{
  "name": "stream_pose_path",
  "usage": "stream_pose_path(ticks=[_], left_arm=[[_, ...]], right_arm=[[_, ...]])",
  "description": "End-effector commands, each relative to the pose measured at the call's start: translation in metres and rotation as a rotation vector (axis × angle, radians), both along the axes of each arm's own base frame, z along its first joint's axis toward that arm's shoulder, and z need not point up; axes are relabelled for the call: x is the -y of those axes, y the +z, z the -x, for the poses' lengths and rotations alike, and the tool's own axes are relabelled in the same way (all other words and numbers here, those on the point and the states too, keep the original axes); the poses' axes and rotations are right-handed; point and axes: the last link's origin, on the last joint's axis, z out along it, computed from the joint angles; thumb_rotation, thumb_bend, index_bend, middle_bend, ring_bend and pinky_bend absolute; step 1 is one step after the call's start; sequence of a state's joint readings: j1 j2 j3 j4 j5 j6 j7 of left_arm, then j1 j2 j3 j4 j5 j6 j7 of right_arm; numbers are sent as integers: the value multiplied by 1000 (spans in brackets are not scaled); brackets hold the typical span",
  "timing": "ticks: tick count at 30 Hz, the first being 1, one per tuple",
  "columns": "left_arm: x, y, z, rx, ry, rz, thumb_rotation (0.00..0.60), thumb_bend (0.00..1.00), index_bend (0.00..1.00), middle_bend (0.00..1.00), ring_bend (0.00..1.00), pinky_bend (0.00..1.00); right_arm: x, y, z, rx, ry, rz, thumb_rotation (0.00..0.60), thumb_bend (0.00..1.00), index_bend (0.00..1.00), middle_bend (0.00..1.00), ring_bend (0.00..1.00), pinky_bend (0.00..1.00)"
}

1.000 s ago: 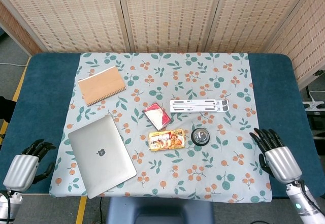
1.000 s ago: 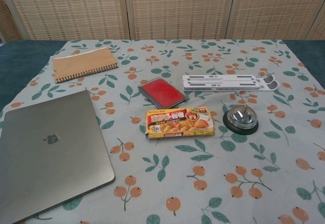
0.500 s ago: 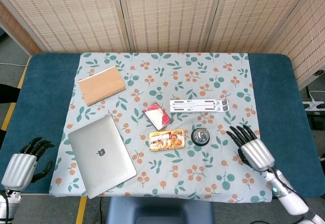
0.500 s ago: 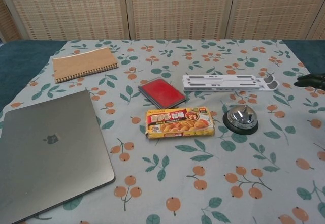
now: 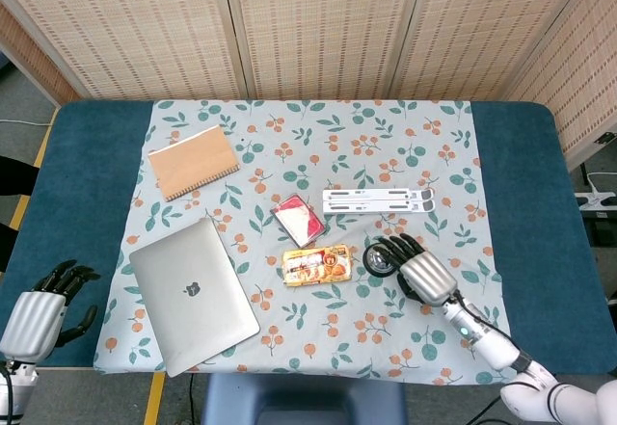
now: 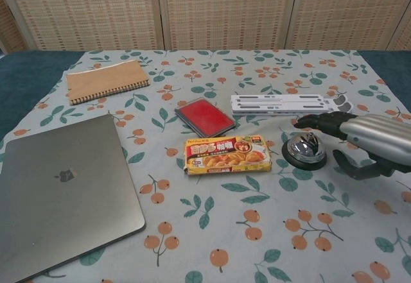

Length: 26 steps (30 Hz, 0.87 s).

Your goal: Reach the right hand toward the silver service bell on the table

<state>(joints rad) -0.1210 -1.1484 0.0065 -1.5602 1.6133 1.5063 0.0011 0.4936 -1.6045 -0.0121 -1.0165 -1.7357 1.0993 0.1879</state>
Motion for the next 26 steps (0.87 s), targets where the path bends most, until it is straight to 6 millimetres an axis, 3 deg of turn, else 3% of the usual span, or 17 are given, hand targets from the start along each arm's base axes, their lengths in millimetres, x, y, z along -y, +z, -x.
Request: stream_pose_path(ticks=[1,6,10,15,18,22,26], left_arm=[[0,1,0,1,-1,-2,600,392,301,265,155,383],[1,4,0,12,-5,-13,600,392,301,265,155,383],[0,5,1,18,-4,-15,600,391,301,265,154,383],[0,5,2,16,0,-13,600,391,301,265,155,383],[-1,5,4,19,11,-13,600,391,301,265,155,383],[-2,5,5,17,16,-16,600,393,301,265,155,384],[-2,4,3,8,5,-13,600,391,301,265,155,383]], right_arm=[[5,-17,-5,-9,-1,-48,600,757,0,4,0,46],[9,-31,-7,-19,-4,-69,600,765,0,4,0,46],[9,-24,-7,-2,7,-39,600,765,0,5,0,46],[2,21,-9,25,81,130,600,768,0,5,0,46],[-14,54,-1,-4,72,221,600,767,0,5,0,46],[-46,94,26,-102,3,328,600,768,0,5,0,46],[-70,121,48,-188,-84,475,600,768,0,5,0,45]])
